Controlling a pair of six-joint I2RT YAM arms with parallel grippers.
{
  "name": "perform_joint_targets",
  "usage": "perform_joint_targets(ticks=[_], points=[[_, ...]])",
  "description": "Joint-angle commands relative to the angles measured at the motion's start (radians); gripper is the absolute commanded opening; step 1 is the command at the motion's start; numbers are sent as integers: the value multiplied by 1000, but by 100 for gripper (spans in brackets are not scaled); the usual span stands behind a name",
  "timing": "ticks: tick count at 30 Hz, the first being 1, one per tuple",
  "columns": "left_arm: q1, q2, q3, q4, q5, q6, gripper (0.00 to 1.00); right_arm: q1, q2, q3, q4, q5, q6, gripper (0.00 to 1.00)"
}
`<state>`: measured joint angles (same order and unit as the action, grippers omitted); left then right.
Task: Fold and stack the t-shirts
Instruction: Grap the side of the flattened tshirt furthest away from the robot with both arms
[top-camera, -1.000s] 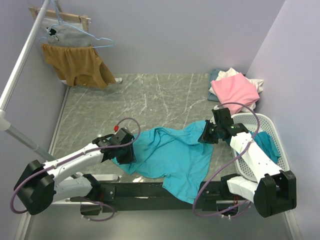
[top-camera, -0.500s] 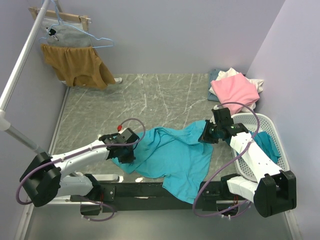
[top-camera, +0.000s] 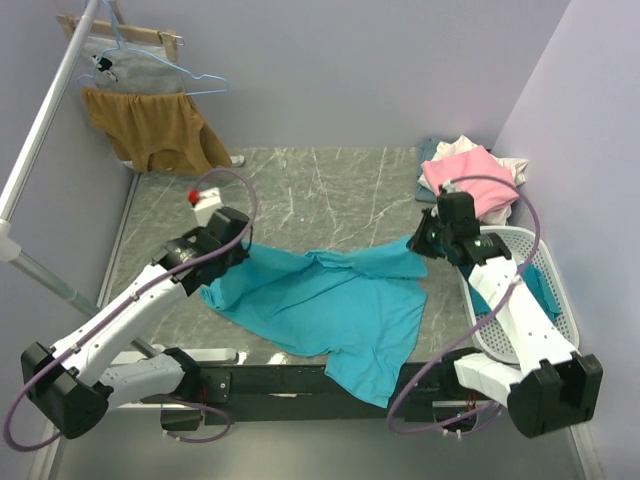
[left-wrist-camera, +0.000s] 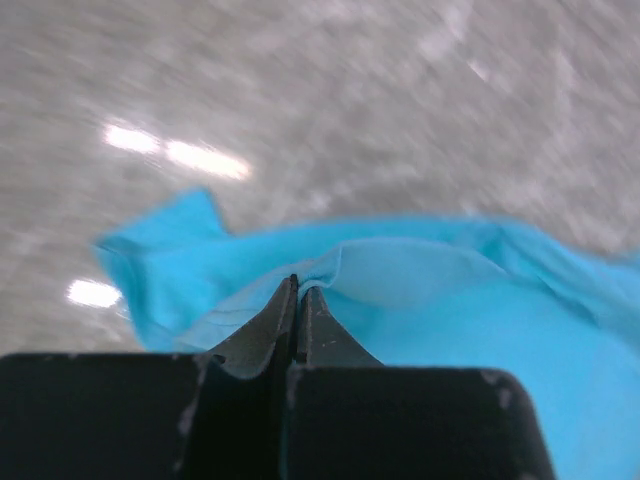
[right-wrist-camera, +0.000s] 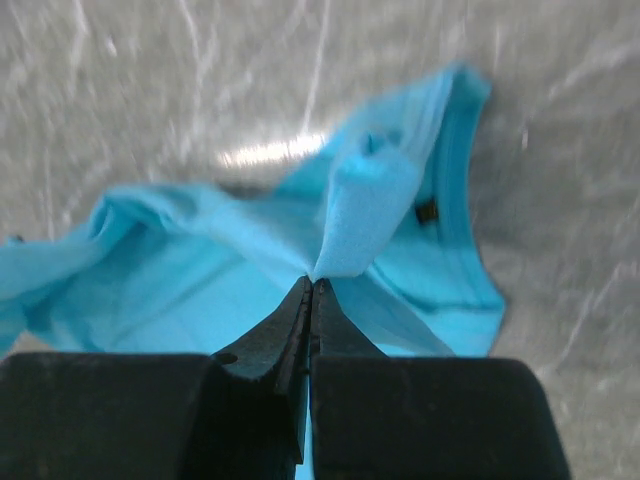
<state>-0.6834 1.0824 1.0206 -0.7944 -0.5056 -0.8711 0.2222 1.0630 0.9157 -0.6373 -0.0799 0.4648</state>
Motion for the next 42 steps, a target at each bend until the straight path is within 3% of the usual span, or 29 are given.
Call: perform_joint_targets(ticks=[1,7,12,18,26,30,32,35,42], points=[[140,19,9,103,-128,171,1,-18,103,135,111,106,-26,0],[310,140,50,332,-128,300,1,-61,322,291,191,147,-17,0],[377,304,151,525,-113,406,1,-121,549,420,219,62,0,0],[444,600,294,688,-44,538,1,-181,819,685,199,-73,20,0],[476,934,574,670,38,623,1,-213,1118,1024,87,-220,34,0],[484,970,560,682,38,630,1,-216,1181,1140,7,-287,18,0],[487,959,520,707,52,623,1,-216,1174,1118,-5,-293,14,4],[493,953,498,721,85,612,1,-218,1157,1043,33,-291,5,20],[493,982,521,704,125,610,1,-216,1218,1026,8,-242,-50,37]])
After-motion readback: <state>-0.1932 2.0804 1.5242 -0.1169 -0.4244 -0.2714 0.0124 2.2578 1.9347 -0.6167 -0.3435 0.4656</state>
